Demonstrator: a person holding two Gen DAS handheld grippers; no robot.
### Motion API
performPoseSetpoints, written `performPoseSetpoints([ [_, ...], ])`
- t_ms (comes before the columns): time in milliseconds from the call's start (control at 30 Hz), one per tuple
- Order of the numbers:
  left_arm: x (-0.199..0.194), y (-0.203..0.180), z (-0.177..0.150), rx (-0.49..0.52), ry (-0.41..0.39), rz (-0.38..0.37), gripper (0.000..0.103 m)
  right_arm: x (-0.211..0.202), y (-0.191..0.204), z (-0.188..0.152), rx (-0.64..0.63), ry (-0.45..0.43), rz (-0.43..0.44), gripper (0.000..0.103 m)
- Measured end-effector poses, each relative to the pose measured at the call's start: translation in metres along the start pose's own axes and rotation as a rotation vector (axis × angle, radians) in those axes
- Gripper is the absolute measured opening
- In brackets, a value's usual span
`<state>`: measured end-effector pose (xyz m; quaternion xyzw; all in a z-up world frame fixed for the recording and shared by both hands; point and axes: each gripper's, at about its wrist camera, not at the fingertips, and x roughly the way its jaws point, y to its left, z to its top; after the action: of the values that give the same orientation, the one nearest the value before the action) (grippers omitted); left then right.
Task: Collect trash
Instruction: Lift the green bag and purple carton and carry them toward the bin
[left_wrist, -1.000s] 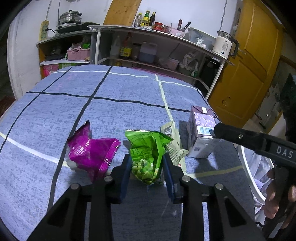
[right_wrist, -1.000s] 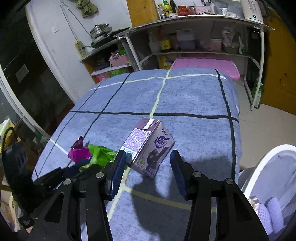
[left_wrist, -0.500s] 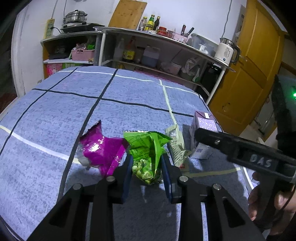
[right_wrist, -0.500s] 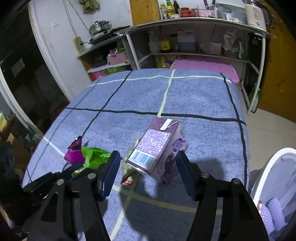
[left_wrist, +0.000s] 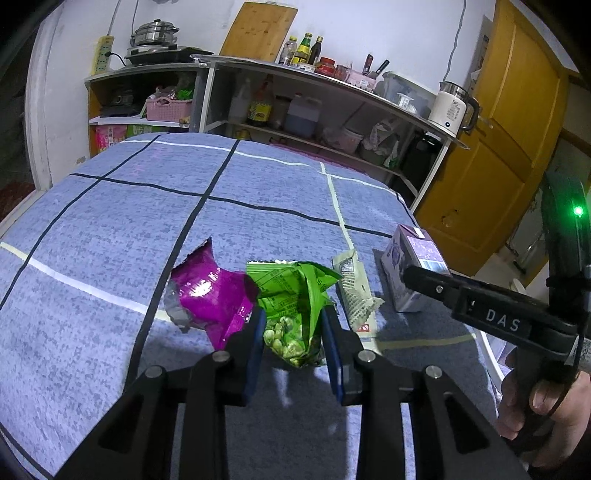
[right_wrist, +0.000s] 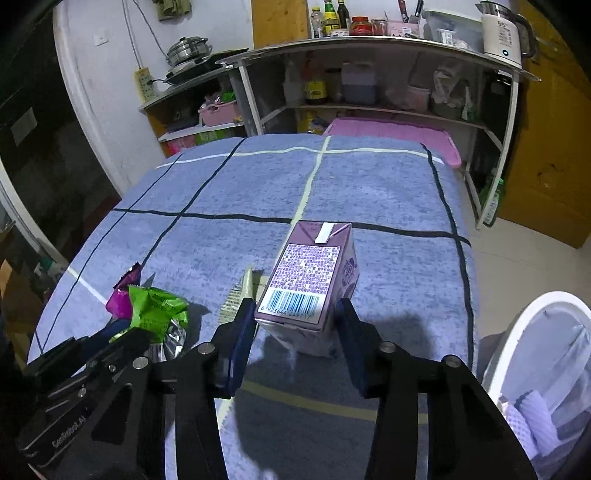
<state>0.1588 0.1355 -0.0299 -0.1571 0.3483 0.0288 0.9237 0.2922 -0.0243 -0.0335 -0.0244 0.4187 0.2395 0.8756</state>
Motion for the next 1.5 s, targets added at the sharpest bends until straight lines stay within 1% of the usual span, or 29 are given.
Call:
performPoseSetpoints([
  [200,-0.005,-0.008,-0.002,0.008,0.000,0.000,0.032,-0.012,-0.005,-0.008,0.005,-0.016,0.017,0.044],
  [533,-0.021,-0.023,-0.010,0.024,-0.007,-0.007,0.032,-0.042,-0.013,-0.027,-0.006,-0.038,0.070,0.043],
  [767,-0.038,-0.037,-0.016,0.037,-0.018,-0.019,0.032,-0.073,-0.015,-0.044,-0.003,-0.070,0.112,0.043],
  [967,-0.054,-0.051,-0.023,0.051,-0.028,-0.036,0.032,-0.097,-0.021,-0.056,-0.001,-0.097,0.132,0.043],
  [1267,-0.069,-0.076,-0.030,0.086,-0.037,-0.070,0.031,-0.129,-0.034,-0.071,0.022,-0.135,0.133,0.043],
  [1500,-0.068,-0.099,-0.030,0.120,-0.029,-0.105,0.032,-0.148,-0.053,-0.082,0.052,-0.163,0.112,0.043],
])
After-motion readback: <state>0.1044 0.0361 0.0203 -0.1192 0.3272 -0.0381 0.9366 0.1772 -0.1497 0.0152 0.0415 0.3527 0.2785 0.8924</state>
